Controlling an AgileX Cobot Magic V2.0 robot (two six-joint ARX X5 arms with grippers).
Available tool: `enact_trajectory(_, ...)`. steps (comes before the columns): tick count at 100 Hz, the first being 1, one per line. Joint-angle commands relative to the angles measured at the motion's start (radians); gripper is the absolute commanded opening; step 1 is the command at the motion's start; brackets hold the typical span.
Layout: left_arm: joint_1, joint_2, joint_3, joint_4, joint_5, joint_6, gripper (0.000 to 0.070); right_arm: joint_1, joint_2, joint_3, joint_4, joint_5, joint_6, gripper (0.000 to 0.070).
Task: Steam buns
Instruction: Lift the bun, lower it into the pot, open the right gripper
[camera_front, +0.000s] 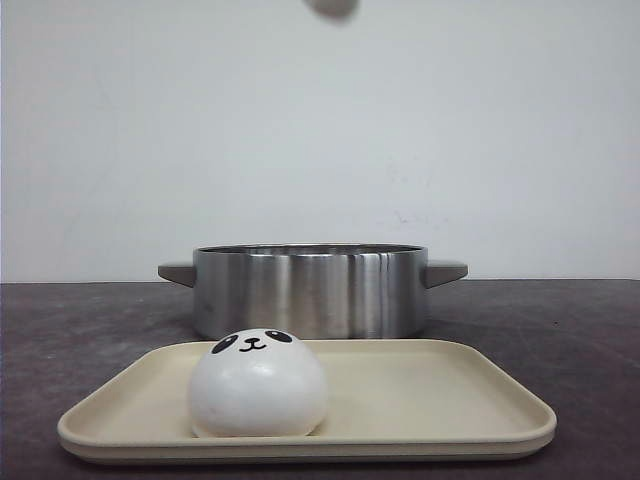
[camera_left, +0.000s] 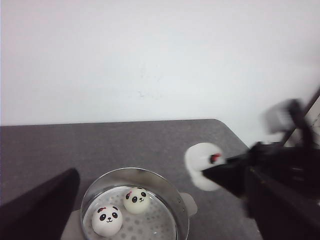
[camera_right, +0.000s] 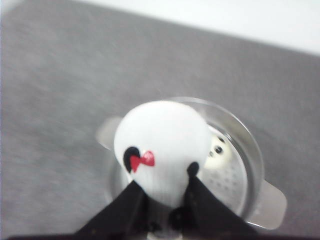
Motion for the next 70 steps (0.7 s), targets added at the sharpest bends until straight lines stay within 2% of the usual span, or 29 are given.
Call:
enact_trajectory(1, -0.006, 0.008, 0.016, 0.008, 0.002, 0.006, 0.0633, -0.032, 0.085, 0.011, -0.011, -0.020, -0.020, 0.0007)
enact_trajectory(17, -0.006, 0.008, 0.016, 0.010, 0.002, 0.004, 0.0633, -0.101, 0.237, 0.011, -0.014, -0.131, -0.019, 0.0007)
enact_trajectory(54, -0.006, 0.008, 0.016, -0.013, 0.022, -0.021, 0.0633, -0.122, 0.458, 0.011, -0.035, -0.152, -0.022, 0.0016)
enact_trajectory(56, -0.006, 0.008, 0.016, -0.013, 0.024, -0.021, 0.0633, -0.122, 0.460, 0.011, -0.035, -0.152, -0.022, 0.0038)
enact_trajectory(59, -0.006, 0.008, 0.016, -0.013, 0.025, -0.021, 0.0633, -0.124, 0.463, 0.011, -0.034, -0.151, -0.022, 0.0113)
enact_trajectory(67, -0.006, 0.008, 0.016, -0.015, 0.024, -0.020, 0.0633, -0.126, 0.473, 0.011, -0.031, -0.155, -0.022, 0.0425)
enact_trajectory(70, -0.006, 0.008, 0.016, -0.017, 0.024, -0.020, 0.0633, -0.128, 0.473, 0.011, -0.031, -0.154, -0.022, 0.0503)
